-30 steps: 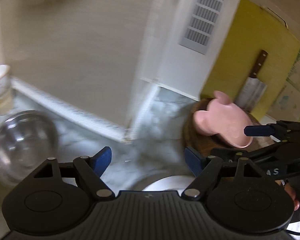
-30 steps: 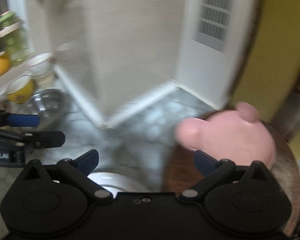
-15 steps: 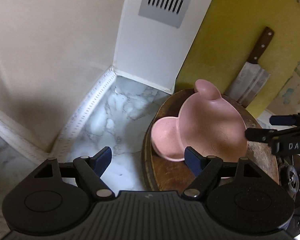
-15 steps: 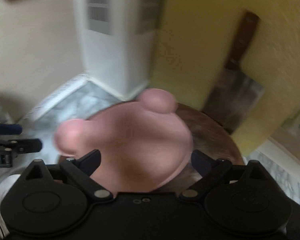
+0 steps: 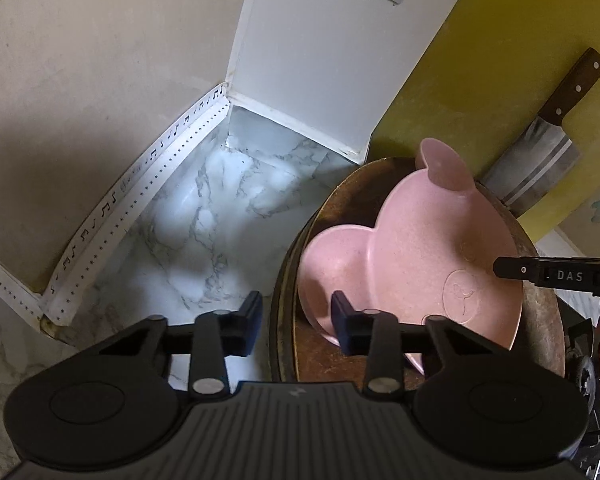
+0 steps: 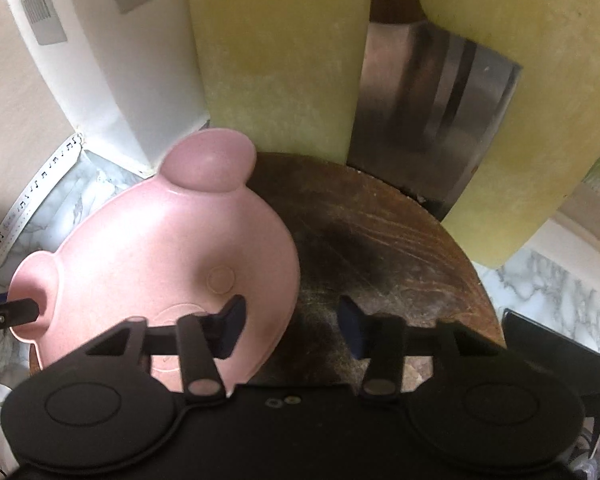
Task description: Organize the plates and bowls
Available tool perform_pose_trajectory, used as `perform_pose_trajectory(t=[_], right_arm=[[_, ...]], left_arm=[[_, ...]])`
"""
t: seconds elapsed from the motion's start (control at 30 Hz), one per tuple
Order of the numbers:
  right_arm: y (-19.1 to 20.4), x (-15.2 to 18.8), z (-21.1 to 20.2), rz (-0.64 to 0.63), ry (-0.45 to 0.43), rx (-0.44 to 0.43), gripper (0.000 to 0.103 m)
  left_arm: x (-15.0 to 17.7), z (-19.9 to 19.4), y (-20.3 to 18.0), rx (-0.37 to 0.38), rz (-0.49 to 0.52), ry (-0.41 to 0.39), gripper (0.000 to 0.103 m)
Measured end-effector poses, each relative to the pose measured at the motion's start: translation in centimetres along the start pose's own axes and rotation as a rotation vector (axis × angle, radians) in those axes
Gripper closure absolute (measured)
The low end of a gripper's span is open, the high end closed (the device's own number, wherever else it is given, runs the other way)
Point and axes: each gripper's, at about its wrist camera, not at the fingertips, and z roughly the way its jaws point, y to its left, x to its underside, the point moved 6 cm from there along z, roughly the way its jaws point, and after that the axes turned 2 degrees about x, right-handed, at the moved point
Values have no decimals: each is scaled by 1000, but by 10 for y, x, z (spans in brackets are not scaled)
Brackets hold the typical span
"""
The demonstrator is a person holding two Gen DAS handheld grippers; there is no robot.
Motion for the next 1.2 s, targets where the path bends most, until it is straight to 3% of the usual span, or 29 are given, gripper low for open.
perform_pose_trajectory(t=[0.13, 0.2, 0.67, 1.2], right_arm=[[1, -1, 4, 10, 6, -26, 77], [4, -1, 3, 8, 5, -43, 85], [17, 8, -19, 12, -41, -19, 88], [84, 60, -78, -18, -74, -8, 89]], left_arm=[[0, 1, -2, 26, 0, -5, 87], [0, 1, -5, 24, 9, -11, 88], [13, -19, 1, 27, 22, -36, 90], [63, -96, 43, 29, 16, -31, 90]])
